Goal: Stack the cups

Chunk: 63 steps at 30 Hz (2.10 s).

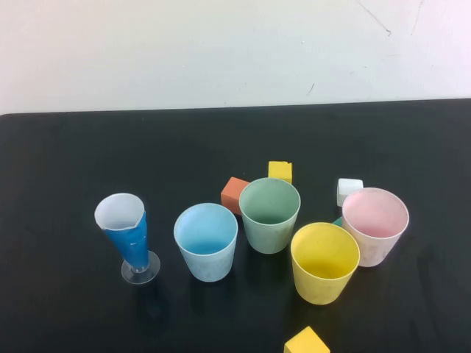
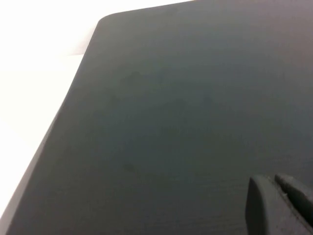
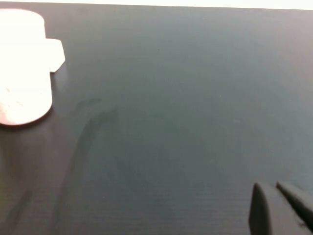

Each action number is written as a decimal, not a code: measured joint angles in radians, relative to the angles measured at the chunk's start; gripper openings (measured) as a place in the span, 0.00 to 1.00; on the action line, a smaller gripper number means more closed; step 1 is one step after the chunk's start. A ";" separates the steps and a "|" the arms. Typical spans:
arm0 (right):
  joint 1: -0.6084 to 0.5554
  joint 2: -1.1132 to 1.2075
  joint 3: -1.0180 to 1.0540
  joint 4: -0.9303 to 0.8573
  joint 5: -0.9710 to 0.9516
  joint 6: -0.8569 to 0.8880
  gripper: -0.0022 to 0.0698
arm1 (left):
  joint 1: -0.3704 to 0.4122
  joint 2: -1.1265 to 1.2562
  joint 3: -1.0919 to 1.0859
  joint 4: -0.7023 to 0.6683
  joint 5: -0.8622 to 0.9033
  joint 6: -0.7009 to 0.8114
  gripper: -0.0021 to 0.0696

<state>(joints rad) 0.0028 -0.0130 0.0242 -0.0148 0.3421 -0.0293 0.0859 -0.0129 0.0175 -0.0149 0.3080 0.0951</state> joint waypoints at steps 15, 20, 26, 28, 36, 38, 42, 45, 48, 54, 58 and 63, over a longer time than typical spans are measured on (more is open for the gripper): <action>0.000 0.000 0.000 0.000 0.000 0.000 0.03 | 0.000 0.000 0.000 0.000 0.000 0.000 0.03; 0.000 0.000 0.000 0.000 0.000 0.000 0.03 | 0.000 0.000 0.000 0.000 0.000 0.002 0.03; 0.000 0.000 0.000 0.000 0.000 0.000 0.03 | 0.000 0.000 0.000 0.000 0.000 0.002 0.03; 0.000 0.000 0.000 0.000 0.000 0.000 0.03 | 0.000 0.000 0.000 0.000 0.000 0.002 0.03; 0.000 0.000 0.000 -0.001 0.000 0.000 0.03 | 0.000 0.000 0.000 0.000 0.000 0.002 0.03; 0.000 0.000 0.000 -0.001 0.000 0.000 0.03 | 0.000 0.000 0.000 0.000 0.000 0.002 0.03; 0.000 0.000 0.000 -0.001 0.000 0.002 0.03 | 0.000 0.000 0.000 0.000 0.000 0.002 0.03; 0.000 0.000 0.000 0.001 0.000 0.007 0.03 | 0.000 0.000 0.000 0.000 0.000 0.002 0.03; 0.000 0.000 0.000 0.028 0.000 0.009 0.03 | 0.000 0.000 0.000 0.000 0.000 0.002 0.03; 0.000 0.000 0.000 0.115 -0.002 0.009 0.03 | 0.000 0.000 0.000 0.000 0.000 0.000 0.03; 0.000 0.000 0.000 0.127 -0.002 0.009 0.03 | 0.000 0.000 0.000 -0.007 0.000 0.000 0.03; 0.000 0.000 0.000 0.160 -0.002 0.009 0.03 | 0.000 0.000 0.002 -0.257 -0.067 0.000 0.03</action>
<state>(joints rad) 0.0028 -0.0130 0.0242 0.1452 0.3403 -0.0208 0.0859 -0.0129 0.0197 -0.2717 0.2407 0.0951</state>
